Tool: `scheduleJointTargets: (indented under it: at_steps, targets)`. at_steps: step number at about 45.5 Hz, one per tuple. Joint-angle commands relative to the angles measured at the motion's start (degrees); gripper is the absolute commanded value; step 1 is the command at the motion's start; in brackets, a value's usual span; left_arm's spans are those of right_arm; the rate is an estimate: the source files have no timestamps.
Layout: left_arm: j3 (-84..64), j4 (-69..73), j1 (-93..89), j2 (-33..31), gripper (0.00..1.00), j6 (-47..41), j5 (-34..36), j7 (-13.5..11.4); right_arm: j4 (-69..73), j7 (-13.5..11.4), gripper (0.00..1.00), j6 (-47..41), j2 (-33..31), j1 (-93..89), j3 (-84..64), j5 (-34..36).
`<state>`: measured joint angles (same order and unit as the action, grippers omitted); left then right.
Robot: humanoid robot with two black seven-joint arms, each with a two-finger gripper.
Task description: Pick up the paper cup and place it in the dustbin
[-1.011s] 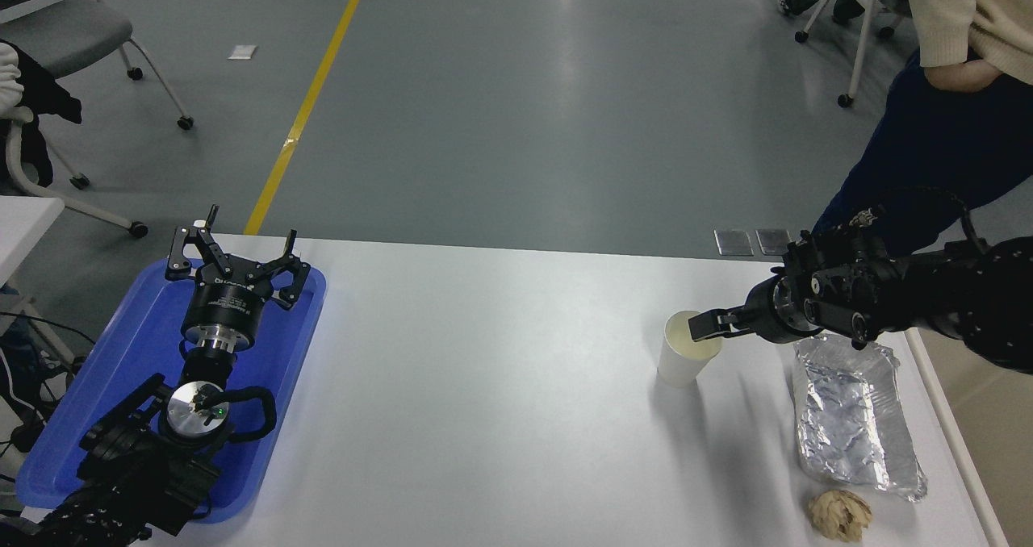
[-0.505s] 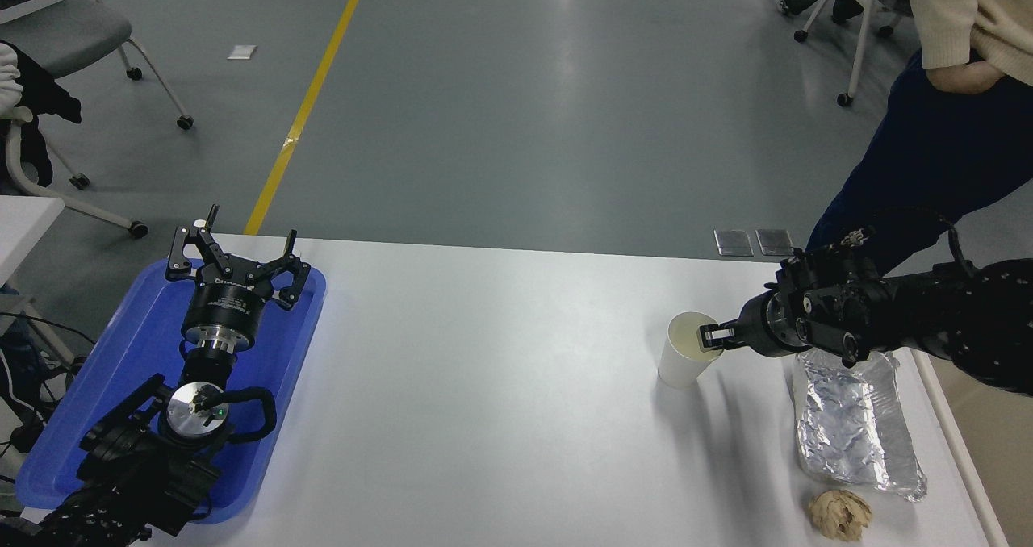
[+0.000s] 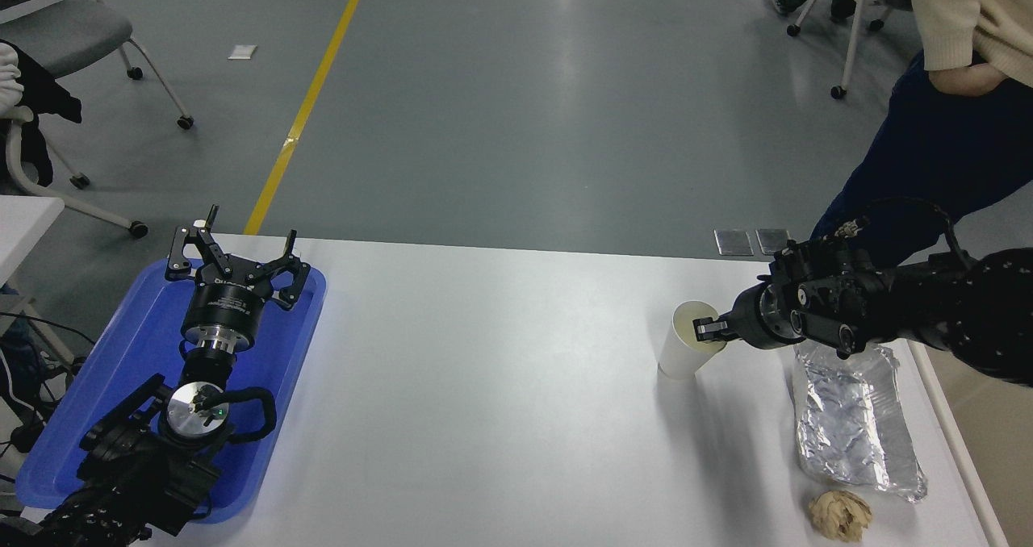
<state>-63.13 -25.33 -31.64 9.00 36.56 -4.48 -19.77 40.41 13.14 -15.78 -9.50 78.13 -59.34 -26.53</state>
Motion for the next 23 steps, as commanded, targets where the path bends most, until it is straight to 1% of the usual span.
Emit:
scheduleJointTargets:
  at_steps: [1, 7, 15, 18, 19, 23]
  targets:
    - [-0.06, 0.02, 0.0, 0.06, 1.0, 0.0, 0.0, 0.0, 6.42, 0.05, 0.0, -0.3, -2.1, 9.13, -2.61, 0.69]
    - [-0.06, -0.07, 0.09, -0.03, 1.0, 0.0, 0.0, 0.0, 11.35, 0.13, 0.0, -1.62, -4.03, 16.42, -5.52, 1.21]
    - [-0.15, 0.02, 0.09, 0.06, 1.0, 0.09, 0.0, 0.09, 19.34, 0.13, 0.0, -3.99, -4.83, 26.35, -7.8, 1.92]
    - [-0.15, -0.07, 0.09, 0.06, 1.0, 0.09, 0.09, 0.09, 22.77, 0.13, 0.0, -4.43, -5.0, 30.31, -9.21, 3.49]
    - [-0.24, 0.01, 0.09, 0.06, 1.0, 0.09, 0.09, 0.09, 26.0, 0.22, 0.0, -5.39, -5.7, 33.72, -9.82, 5.42]
    - [-0.33, 0.01, 0.17, 0.06, 1.0, 0.09, 0.09, 0.09, 31.12, 0.22, 0.0, -6.8, -6.32, 38.92, -10.88, 7.1]
